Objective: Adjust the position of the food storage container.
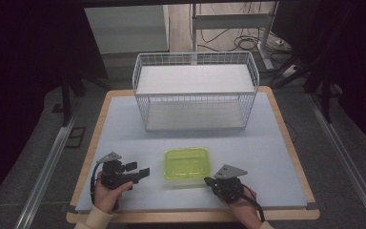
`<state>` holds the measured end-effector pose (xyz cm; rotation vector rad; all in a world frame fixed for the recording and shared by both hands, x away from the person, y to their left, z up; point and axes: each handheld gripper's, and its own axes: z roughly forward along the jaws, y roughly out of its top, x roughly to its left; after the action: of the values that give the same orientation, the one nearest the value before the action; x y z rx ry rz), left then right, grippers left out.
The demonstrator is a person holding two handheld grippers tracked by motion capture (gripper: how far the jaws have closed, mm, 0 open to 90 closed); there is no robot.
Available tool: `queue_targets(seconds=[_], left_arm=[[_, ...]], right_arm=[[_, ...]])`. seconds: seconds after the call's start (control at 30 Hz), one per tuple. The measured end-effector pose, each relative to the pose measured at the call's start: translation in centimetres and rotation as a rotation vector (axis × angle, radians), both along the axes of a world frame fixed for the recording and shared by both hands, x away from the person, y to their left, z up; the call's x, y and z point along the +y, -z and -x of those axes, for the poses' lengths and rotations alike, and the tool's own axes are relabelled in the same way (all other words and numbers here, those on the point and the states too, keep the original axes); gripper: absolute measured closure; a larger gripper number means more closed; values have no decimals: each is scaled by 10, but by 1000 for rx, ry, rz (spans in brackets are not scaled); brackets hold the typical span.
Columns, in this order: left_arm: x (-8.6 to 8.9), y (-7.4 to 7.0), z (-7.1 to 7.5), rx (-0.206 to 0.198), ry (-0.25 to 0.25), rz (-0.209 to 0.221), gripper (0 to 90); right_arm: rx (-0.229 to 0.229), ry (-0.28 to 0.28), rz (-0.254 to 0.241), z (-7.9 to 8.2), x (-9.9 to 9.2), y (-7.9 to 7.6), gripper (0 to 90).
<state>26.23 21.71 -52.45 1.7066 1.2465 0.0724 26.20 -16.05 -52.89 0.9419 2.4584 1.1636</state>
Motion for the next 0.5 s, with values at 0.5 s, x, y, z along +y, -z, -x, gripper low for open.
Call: queue_targets(seconds=[0.5], left_arm=[[0, -1, 0, 0, -10, -1, 236]], right_arm=[[47, 69, -103, -14, -54, -20, 872]])
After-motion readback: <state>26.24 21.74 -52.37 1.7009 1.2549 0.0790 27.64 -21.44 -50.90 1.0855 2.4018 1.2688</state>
